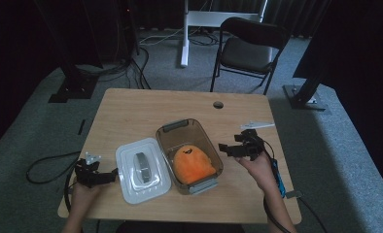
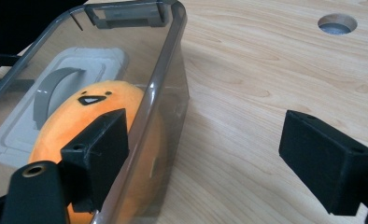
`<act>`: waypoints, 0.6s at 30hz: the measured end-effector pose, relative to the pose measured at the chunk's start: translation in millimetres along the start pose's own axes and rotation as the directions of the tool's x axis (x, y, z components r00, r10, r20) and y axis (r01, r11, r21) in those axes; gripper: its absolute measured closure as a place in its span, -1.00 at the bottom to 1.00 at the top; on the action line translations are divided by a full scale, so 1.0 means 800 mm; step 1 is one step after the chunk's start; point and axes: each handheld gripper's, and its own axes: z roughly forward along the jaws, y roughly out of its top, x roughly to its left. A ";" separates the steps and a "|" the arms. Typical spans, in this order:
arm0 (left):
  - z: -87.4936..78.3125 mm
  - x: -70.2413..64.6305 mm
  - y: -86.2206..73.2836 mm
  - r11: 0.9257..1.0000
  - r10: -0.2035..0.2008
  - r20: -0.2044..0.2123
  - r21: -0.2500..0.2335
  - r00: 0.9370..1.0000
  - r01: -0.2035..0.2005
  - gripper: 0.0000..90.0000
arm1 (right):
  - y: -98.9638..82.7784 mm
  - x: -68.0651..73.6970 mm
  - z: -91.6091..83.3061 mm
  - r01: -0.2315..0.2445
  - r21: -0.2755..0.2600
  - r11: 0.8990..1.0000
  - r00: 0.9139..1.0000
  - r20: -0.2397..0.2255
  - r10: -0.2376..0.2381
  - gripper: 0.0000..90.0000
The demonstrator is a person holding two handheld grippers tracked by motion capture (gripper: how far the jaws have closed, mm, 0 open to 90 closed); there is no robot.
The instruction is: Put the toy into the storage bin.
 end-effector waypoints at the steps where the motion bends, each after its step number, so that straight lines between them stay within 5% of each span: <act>1: 0.000 0.000 0.000 1.000 -0.002 0.000 -0.001 1.000 0.002 -1.00 | -0.001 -0.001 -0.001 0.000 -0.001 1.000 1.000 0.002 0.000 -0.66; 18: 0.000 0.000 0.000 1.000 0.000 0.000 0.001 1.000 0.000 -0.99 | -0.024 -0.016 -0.015 0.012 -0.054 0.998 0.999 0.039 -0.010 -0.66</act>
